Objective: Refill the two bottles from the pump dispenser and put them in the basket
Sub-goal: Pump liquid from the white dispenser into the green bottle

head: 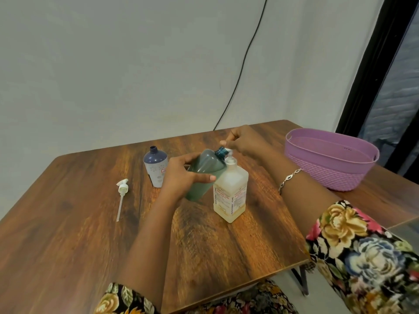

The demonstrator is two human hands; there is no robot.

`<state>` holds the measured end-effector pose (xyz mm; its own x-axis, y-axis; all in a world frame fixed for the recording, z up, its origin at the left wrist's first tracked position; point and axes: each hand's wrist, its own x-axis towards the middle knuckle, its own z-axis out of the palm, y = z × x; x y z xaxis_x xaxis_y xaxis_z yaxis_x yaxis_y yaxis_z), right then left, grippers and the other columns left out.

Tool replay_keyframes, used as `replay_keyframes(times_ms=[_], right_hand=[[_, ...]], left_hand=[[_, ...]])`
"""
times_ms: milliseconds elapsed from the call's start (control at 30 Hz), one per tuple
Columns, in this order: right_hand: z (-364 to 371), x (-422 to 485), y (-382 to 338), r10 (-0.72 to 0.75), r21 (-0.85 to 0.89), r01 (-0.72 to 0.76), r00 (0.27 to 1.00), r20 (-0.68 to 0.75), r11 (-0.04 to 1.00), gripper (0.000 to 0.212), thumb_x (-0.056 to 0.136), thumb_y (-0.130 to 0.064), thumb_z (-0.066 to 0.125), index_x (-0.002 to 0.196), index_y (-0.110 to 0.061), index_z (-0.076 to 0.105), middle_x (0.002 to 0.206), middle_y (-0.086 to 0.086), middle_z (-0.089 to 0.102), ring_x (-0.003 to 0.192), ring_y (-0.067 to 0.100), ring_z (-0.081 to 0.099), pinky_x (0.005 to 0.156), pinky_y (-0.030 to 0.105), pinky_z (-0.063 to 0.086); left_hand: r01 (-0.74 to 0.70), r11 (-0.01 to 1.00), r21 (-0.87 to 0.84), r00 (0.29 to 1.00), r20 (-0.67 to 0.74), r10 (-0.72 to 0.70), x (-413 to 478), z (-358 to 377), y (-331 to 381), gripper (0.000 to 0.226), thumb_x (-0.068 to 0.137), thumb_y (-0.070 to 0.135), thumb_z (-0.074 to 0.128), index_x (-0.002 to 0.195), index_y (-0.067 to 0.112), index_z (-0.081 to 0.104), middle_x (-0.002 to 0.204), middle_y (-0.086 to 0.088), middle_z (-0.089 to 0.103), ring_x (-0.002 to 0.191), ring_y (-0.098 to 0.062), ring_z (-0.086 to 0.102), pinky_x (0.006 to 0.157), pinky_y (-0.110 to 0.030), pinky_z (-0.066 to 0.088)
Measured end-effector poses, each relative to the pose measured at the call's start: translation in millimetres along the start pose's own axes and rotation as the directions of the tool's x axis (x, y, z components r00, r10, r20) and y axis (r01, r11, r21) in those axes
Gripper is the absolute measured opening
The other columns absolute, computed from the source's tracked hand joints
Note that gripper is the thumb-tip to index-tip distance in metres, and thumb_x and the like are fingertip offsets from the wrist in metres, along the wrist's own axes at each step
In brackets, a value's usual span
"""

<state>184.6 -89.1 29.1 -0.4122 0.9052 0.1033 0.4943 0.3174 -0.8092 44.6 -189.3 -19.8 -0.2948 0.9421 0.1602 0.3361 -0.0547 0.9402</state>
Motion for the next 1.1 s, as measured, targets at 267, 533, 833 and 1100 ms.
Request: replay_keyframes(times_ms=[267,533,833,1100], right_hand=[[8.3,-2.7,9.9,0.004,0.041,-0.002,0.999,-0.049,0.999,0.026,0.087,-0.018,0.063,0.065,-0.014,0.049,0.071,-0.003,0.055,0.068,0.006,0.048,0.063,0.019,0.04],[4.5,-0.9,2.4,0.031,0.014,-0.031,0.999,-0.031,0.999,0.028,0.088,-0.012,0.062,0.063,-0.013,0.048,0.071,-0.003,0.056,0.067,0.002,0.049,0.057,0.015,0.04],[4.0,-5.8,3.7,-0.039,0.022,0.041,0.994,-0.102,0.999,0.026,0.088,-0.013,0.061,0.066,-0.013,0.048,0.066,-0.006,0.054,0.06,-0.006,0.046,0.049,0.012,0.037],[11.6,-5.5,13.6,-0.051,-0.019,0.049,0.994,-0.094,0.999,0.029,0.089,-0.019,0.06,0.064,-0.016,0.046,0.064,-0.007,0.051,0.057,0.0,0.043,0.052,0.016,0.035]], left_hand=[[0.024,0.999,-0.043,1.0,-0.003,-0.024,-2.2,4.2,-8.1,0.063,0.061,0.006,0.081,0.12,0.016,0.06,0.111,0.001,0.06,0.106,-0.021,0.053,0.092,-0.042,0.045],[0.023,0.999,-0.029,1.0,-0.006,-0.023,0.7,1.9,-2.8,0.066,0.061,0.005,0.081,0.122,0.014,0.058,0.109,0.004,0.059,0.106,-0.02,0.052,0.094,-0.041,0.044],[0.021,0.998,-0.052,1.0,-0.003,-0.021,-1.8,4.2,-2.3,0.067,0.061,0.005,0.08,0.123,0.013,0.057,0.115,0.0,0.06,0.108,-0.021,0.052,0.095,-0.042,0.043],[0.024,1.0,-0.009,1.0,-0.001,-0.024,0.8,2.3,-7.0,0.067,0.06,0.006,0.082,0.123,0.014,0.058,0.114,0.001,0.06,0.108,-0.021,0.052,0.099,-0.045,0.041]])
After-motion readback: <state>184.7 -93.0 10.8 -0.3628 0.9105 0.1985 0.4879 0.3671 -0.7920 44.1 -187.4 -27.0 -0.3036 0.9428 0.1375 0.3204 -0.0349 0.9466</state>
